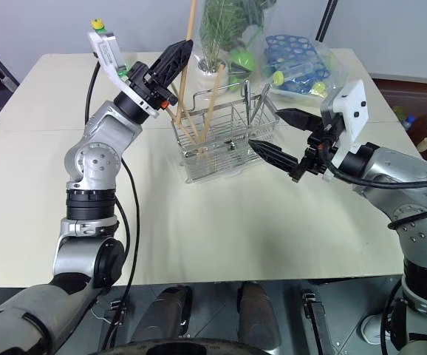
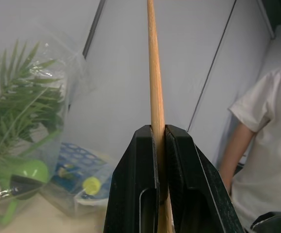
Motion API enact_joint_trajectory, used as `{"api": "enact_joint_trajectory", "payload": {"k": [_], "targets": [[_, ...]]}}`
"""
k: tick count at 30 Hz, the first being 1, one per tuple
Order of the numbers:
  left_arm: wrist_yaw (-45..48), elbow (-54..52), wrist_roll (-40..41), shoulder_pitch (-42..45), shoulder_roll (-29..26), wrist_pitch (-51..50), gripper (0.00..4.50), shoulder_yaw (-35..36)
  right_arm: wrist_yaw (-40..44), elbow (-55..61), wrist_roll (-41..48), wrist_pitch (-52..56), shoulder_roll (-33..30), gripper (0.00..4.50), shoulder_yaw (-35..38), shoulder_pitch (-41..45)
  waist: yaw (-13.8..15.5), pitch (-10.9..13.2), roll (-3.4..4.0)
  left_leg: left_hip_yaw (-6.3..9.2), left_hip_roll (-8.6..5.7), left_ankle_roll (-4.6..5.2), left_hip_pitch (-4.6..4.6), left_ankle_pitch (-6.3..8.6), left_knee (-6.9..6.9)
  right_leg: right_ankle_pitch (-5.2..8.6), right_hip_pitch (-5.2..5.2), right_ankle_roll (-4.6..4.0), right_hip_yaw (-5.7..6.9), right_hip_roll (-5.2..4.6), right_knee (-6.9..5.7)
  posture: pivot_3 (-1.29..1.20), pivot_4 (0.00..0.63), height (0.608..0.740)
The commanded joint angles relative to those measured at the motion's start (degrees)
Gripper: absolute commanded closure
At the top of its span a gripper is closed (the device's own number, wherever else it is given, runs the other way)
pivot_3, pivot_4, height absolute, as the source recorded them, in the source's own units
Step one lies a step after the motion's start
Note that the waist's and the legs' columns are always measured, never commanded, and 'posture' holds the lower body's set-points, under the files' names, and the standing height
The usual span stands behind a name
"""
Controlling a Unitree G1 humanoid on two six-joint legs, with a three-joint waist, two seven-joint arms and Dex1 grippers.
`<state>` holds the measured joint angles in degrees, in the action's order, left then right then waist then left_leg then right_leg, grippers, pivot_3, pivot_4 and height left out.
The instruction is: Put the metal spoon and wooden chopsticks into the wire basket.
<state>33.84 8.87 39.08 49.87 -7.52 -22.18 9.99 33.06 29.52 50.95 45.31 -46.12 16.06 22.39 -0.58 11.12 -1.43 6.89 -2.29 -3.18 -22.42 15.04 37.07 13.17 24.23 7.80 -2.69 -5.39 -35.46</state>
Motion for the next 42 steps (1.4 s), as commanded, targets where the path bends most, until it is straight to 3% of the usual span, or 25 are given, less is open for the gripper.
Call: {"api": "enact_joint_trajectory", "payload": {"k": [1, 14, 27, 42], "targets": [[1.28, 0.75, -1.21, 0.42, 1.2, 2.22, 4.43, -1.12, -0.73, 2.02, 0.96, -0.52, 0.08, 0.0, 1.7, 0.58, 0.01, 0.0, 0.0, 0.0, 0.0, 0.0, 0.0, 0.0, 0.0, 0.0, 0.0, 0.0, 0.0, 0.0, 0.0, 0.0, 0.15, 0.74], [2.64, -2.19, -2.22, 0.86, 2.38, 2.65, 4.43, -1.94, -2.5, 2.77, 1.52, -0.69, 0.21, 0.0, 1.43, 0.43, 0.17, -0.01, 0.01, 0.0, -0.02, 0.03, 0.0, 0.02, 0.03, -0.01, -0.06, 0.02, 0.0, -0.01, 0.02, 0.0, 0.15, 0.74], [-2.79, -16.61, 6.29, 0.56, 1.51, -8.19, 4.43, -1.08, -1.96, 2.06, 1.01, -1.55, 0.98, 0.0, 0.39, 0.79, -0.11, -0.01, 0.02, 0.0, 0.0, 0.05, 0.02, 0.03, 0.04, -0.01, -0.06, 0.02, -0.01, 0.01, 0.0, 0.0, 0.15, 0.74], [-3.07, -8.22, 3.53, -0.77, 3.09, -3.54, 4.43, -1.42, -1.37, 1.42, 0.22, -1.79, 1.83, 0.0, -0.65, 1.85, -0.05, -0.01, 0.02, 0.0, 0.0, 0.05, 0.02, 0.03, 0.04, -0.01, -0.06, 0.02, -0.01, 0.01, 0.01, 0.0, 0.15, 0.74]]}}
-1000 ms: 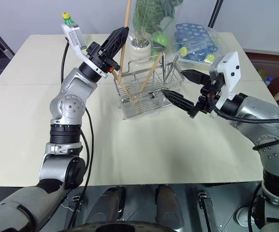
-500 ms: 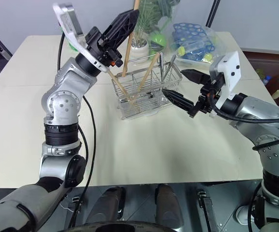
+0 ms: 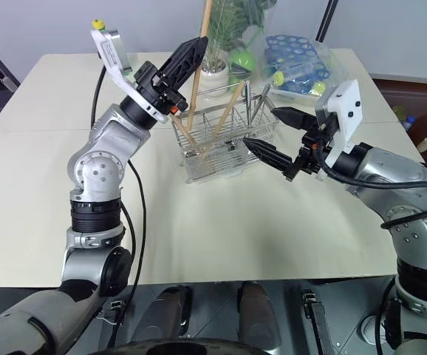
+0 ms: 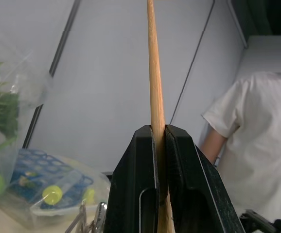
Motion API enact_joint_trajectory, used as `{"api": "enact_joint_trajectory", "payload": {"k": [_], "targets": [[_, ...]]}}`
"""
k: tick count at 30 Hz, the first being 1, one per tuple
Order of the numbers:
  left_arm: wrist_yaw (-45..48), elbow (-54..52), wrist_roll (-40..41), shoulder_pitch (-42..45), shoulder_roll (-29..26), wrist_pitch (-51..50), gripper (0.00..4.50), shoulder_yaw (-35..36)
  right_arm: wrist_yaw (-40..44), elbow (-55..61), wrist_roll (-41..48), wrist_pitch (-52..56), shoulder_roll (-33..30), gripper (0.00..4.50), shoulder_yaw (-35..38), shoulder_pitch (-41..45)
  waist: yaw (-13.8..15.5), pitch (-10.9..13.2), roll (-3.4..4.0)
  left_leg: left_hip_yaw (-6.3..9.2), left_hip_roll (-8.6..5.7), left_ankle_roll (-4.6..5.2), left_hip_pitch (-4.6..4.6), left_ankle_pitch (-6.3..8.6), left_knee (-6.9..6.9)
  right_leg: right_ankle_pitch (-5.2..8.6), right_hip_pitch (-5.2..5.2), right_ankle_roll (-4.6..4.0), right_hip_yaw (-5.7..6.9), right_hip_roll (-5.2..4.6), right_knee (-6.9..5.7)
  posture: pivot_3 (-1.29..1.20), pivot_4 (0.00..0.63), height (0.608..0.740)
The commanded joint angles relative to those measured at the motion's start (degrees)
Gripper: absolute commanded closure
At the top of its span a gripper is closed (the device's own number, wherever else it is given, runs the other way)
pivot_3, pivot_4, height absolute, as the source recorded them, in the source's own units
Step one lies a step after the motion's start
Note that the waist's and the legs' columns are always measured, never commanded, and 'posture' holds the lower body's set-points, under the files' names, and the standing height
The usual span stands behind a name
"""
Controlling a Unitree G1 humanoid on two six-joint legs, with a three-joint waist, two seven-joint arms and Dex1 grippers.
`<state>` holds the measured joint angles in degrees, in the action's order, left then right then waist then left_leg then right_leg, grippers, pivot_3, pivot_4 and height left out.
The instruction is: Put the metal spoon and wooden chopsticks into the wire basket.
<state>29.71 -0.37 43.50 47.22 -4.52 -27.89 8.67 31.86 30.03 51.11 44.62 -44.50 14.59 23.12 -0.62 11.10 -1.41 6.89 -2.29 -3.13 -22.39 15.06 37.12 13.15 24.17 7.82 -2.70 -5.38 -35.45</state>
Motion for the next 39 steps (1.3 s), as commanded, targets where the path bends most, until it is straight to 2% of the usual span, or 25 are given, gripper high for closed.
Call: {"api": "enact_joint_trajectory", "payload": {"k": [1, 14, 29, 33, 36, 38, 39], "targets": [[1.43, 1.91, -1.2, 2.02, 0.17, 2.63, 4.43, -0.18, -0.23, 0.99, 0.01, -1.06, 0.29, 0.0, 0.85, 1.11, 0.01, 0.0, 0.0, 0.0, 0.0, 0.0, 0.0, 0.0, 0.0, 0.0, 0.0, 0.0, 0.0, 0.0, 0.0, 0.0, 0.15, 0.74], [4.73, 6.21, -4.9, 1.45, -0.33, 4.65, 4.43, -1.42, -1.78, 2.45, 0.67, -0.64, 0.4, 0.0, 2.21, -0.12, 0.0, 0.0, 0.0, 0.0, 0.0, 0.0, 0.0, 0.0, 0.0, 0.0, 0.0, 0.0, 0.0, 0.0, 0.0, 0.0, 0.15, 0.74], [7.59, 8.59, -11.35, -0.63, -0.1, 11.76, 4.43, -3.29, -1.51, 1.55, 0.37, -1.22, 0.55, 0.0, 1.95, 0.73, 0.0, 0.0, 0.0, 0.0, 0.0, 0.0, 0.0, 0.0, 0.0, 0.0, 0.0, 0.0, 0.0, 0.0, 0.0, 0.0, 0.15, 0.74], [7.42, 8.38, -11.71, -0.89, 0.02, 11.63, 3.04, -3.68, -1.51, 1.37, 0.28, -1.32, 0.69, 0.0, 1.81, 1.08, -0.01, 0.0, 0.0, 0.0, 0.0, 0.0, 0.0, 0.0, 0.0, 0.0, 0.0, 0.0, 0.0, 0.0, 0.0, 0.0, 0.15, 0.74], [7.31, 8.24, -11.85, -0.88, 0.02, 11.46, 1.69, -3.65, -1.5, 1.34, 0.19, -1.31, 0.75, 0.0, 1.82, 1.13, 0.01, 0.0, 0.0, 0.0, 0.0, 0.0, 0.0, 0.0, 0.0, 0.0, 0.0, 0.0, 0.0, 0.0, 0.0, 0.0, 0.15, 0.74], [6.83, 7.94, -11.96, -0.76, -0.06, 11.16, 0.49, -3.55, -1.46, 1.37, 0.22, -1.27, 0.71, 0.0, 1.91, 1.04, 0.01, 0.0, 0.0, 0.0, 0.0, 0.0, 0.0, 0.0, 0.0, 0.0, 0.0, 0.0, 0.0, 0.0, 0.0, 0.0, 0.15, 0.74], [6.25, 7.79, -11.76, -0.5, -0.03, 10.87, 0.22, -3.2, -1.4, 1.38, 0.24, -1.25, 0.67, 0.0, 1.96, 0.95, 0.01, 0.0, 0.0, 0.0, 0.0, 0.0, 0.0, 0.0, 0.0, 0.0, 0.0, 0.0, 0.0, 0.0, 0.0, 0.0, 0.15, 0.74]]}}
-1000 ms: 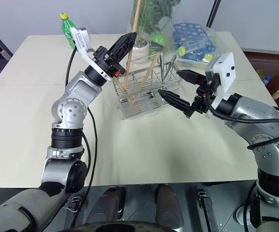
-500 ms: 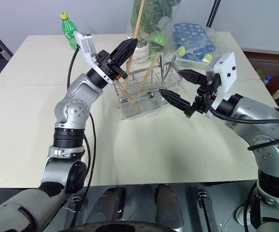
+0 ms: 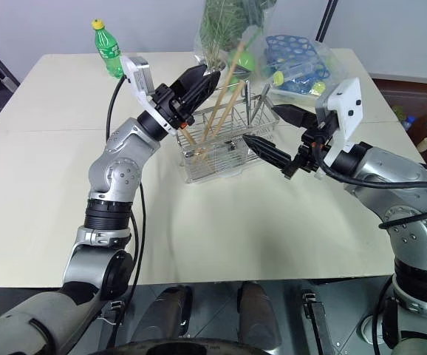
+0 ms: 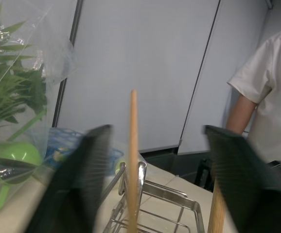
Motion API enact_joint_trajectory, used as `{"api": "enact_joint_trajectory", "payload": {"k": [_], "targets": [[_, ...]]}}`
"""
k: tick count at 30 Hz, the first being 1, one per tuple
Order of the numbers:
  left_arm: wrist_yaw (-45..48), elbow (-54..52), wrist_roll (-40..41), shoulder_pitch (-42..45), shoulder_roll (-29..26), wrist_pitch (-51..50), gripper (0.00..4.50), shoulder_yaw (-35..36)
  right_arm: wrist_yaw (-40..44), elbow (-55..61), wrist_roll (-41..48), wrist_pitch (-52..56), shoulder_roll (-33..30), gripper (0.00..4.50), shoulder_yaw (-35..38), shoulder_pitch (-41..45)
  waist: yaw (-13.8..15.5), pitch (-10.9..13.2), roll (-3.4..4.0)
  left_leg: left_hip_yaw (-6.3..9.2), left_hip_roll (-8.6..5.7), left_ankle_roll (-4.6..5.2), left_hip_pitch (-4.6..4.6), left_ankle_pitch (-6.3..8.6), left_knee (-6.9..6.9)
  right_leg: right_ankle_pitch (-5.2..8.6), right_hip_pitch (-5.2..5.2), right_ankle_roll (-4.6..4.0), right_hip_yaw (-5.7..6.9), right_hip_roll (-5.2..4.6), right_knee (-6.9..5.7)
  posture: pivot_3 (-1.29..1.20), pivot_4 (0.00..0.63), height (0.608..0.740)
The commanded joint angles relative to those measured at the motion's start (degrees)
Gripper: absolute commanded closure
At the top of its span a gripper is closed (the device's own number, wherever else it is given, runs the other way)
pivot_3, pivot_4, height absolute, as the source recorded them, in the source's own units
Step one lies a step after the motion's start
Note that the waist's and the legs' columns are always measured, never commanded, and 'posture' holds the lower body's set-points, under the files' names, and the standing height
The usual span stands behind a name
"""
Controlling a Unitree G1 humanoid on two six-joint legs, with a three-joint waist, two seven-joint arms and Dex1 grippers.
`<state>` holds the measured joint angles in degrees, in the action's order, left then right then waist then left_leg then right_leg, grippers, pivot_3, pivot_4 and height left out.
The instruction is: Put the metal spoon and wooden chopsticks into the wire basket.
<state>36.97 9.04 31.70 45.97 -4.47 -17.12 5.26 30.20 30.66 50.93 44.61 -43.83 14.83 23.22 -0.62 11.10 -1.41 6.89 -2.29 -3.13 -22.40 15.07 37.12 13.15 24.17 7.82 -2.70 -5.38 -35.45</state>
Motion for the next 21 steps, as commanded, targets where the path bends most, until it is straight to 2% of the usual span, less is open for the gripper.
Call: {"api": "enact_joint_trajectory", "payload": {"k": [1, 6, 10, 13, 15, 17, 21], "targets": [[-1.47, -1.82, 0.37, 1.07, -0.11, -0.22, 0.22, 0.57, 0.32, 0.74, 0.44, -1.21, -0.03, 0.0, 1.74, 0.78, -0.01, 0.0, 0.0, 0.0, 0.0, 0.0, 0.0, 0.0, 0.0, 0.0, 0.0, 0.0, 0.0, 0.0, 0.0, 0.0, 0.15, 0.74], [-4.72, -6.39, 7.02, 4.83, -1.23, -5.14, 0.22, 4.84, 1.43, 0.72, 0.59, -0.98, -0.51, 0.0, 1.78, 0.15, -0.05, 0.0, -0.01, 0.0, 0.0, 0.0, 0.0, 0.0, 0.0, 0.0, 0.0, 0.0, 0.0, 0.0, 0.0, 0.0, 0.15, 0.74], [-8.4, -10.71, 10.39, 8.41, -5.61, -11.18, 0.22, 7.49, 3.67, 0.13, 0.37, -1.0, -1.62, 0.0, 1.8, 0.2, -0.15, 0.0, 0.0, 0.0, 0.0, 0.01, 0.0, 0.0, -0.01, 0.0, 0.02, 0.0, 0.0, 0.0, -0.01, 0.0, 0.15, 0.74], [-10.2, -13.51, 11.17, 9.4, -10.14, -14.44, 0.22, 8.72, 5.55, -1.39, -0.51, -1.66, -2.59, 0.0, 1.91, 0.78, -0.14, -0.01, 0.02, 0.0, 0.0, 0.01, 0.01, 0.0, -0.01, 0.0, 0.01, 0.01, 0.0, 0.0, -0.01, 0.0, 0.15, 0.74], [-10.77, -16.19, 10.3, 8.3, -15.69, -17.69, 0.22, 9.18, 6.68, -2.76, -0.73, -2.07, -3.13, 0.0, 2.16, 1.26, -0.18, -0.01, 0.02, 0.0, 0.0, 0.01, 0.02, 0.01, -0.01, 0.0, 0.01, 0.01, 0.0, 0.01, -0.02, 0.0, 0.15, 0.74], [-11.03, -19.35, 11.55, 5.87, -20.91, -21.95, 0.22, 10.43, 7.01, -4.23, -0.4, -2.42, -2.68, 0.0, 2.79, 1.54, -0.54, 0.0, 0.04, 0.0, 0.02, 0.01, 0.02, 0.01, -0.02, 0.0, 0.03, 0.01, -0.01, 0.03, -0.03, 0.0, 0.15, 0.74], [-11.58, -26.56, 16.71, -1.72, -27.93, -29.38, 0.22, 13.74, 8.14, -5.41, -0.75, -3.68, -1.66, 0.0, 3.41, -0.48, -0.39, 0.0, 0.05, 0.0, 0.03, 0.02, 0.03, 0.01, -0.05, 0.0, 0.08, 0.0, -0.03, 0.03, -0.12, 0.0, 0.15, 0.74]]}}
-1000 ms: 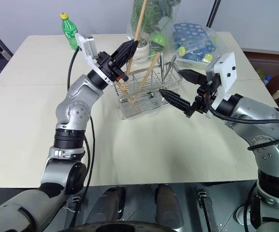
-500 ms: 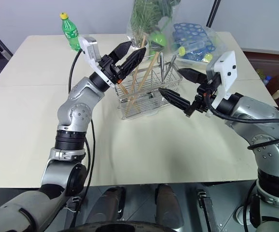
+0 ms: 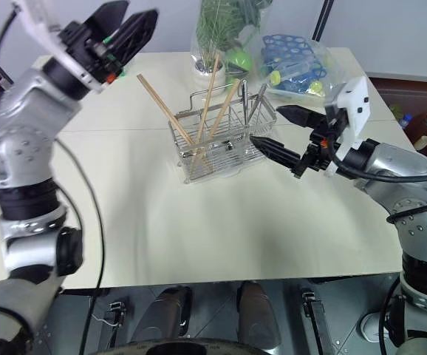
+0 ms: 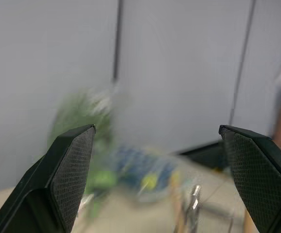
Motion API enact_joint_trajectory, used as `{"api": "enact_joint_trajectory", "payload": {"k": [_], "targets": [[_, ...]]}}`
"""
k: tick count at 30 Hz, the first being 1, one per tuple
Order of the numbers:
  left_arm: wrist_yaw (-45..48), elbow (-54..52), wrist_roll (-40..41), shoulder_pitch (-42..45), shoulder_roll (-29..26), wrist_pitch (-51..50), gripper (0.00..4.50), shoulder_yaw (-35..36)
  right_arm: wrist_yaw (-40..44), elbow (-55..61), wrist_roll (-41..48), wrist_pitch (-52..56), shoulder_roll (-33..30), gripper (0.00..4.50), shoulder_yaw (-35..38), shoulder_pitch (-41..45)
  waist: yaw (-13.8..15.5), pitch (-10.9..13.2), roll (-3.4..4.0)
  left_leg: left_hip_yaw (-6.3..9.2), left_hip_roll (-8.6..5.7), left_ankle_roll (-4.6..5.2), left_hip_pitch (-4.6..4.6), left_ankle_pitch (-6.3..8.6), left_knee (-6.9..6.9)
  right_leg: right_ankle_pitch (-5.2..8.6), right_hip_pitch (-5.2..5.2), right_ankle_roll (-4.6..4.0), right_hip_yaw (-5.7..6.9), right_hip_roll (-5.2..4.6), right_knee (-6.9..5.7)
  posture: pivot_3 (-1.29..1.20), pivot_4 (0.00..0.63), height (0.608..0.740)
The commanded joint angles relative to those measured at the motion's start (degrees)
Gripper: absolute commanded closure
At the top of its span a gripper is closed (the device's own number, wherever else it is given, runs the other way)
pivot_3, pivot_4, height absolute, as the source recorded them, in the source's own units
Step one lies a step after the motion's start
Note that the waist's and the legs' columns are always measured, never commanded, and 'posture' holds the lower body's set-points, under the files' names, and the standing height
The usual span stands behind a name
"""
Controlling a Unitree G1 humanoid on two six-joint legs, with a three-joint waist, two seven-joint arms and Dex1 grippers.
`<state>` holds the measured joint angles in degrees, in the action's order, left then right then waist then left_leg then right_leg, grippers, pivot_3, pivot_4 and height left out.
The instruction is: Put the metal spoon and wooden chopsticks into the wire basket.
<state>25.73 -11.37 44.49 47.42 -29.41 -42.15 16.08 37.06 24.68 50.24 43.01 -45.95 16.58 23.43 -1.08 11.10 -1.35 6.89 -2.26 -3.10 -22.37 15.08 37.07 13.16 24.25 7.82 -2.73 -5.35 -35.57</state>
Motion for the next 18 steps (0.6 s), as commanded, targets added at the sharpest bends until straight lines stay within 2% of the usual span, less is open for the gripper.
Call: {"api": "enact_joint_trajectory", "payload": {"k": [1, 6, 11, 15, 18], "targets": [[-0.62, -7.38, 4.84, -4.46, -3.78, -5.43, 0.22, 3.39, 1.63, 0.53, -0.22, -2.38, 0.44, 0.0, 1.77, -1.2, 0.16, 0.0, 0.0, 0.0, 0.0, 0.0, 0.0, 0.0, 0.01, 0.0, 0.0, 0.0, 0.0, 0.0, 0.01, 0.0, 0.15, 0.74], [-2.62, -15.72, 7.96, -16.11, -7.34, -10.66, 0.22, 5.18, 3.69, -0.7, 2.0, -1.45, 0.55, 0.0, 3.39, -3.95, 0.39, 0.0, -0.01, 0.0, -0.01, 0.0, -0.03, 0.0, 0.04, 0.0, -0.04, 0.0, -0.01, -0.01, 0.08, 0.0, 0.15, 0.74], [-6.76, -22.58, 11.64, -26.01, -6.11, -12.88, 0.22, 6.36, 6.0, 1.44, 5.27, 1.25, -0.63, 0.0, 4.52, -8.44, 0.38, 0.0, -0.01, 0.0, 0.0, 0.01, -0.02, 0.0, 0.03, 0.0, -0.04, -0.01, -0.02, -0.01, 0.05, 0.0, 0.15, 0.74], [-4.83, -27.0, 14.26, -37.02, -7.48, -13.51, 0.22, 6.93, 7.19, 4.42, 8.08, 3.02, -1.28, 0.0, 5.15, -13.08, 0.16, -0.02, 0.05, -0.03, 0.02, 0.05, 0.01, 0.03, -0.02, 0.01, -0.03, -0.03, -0.04, -0.01, 0.07, 0.0, 0.15, 0.74], [-4.8, -28.01, 15.25, -40.67, -8.01, -12.43, 0.22, 7.48, 7.1, 5.77, 7.65, 2.67, -1.12, 0.0, 4.74, -15.0, 0.3, -0.02, 0.05, -0.07, 0.03, 0.06, 0.03, 0.03, 0.0, 0.02, -0.03, -0.04, -0.06, 0.0, 0.04, 0.0, 0.15, 0.74]]}}
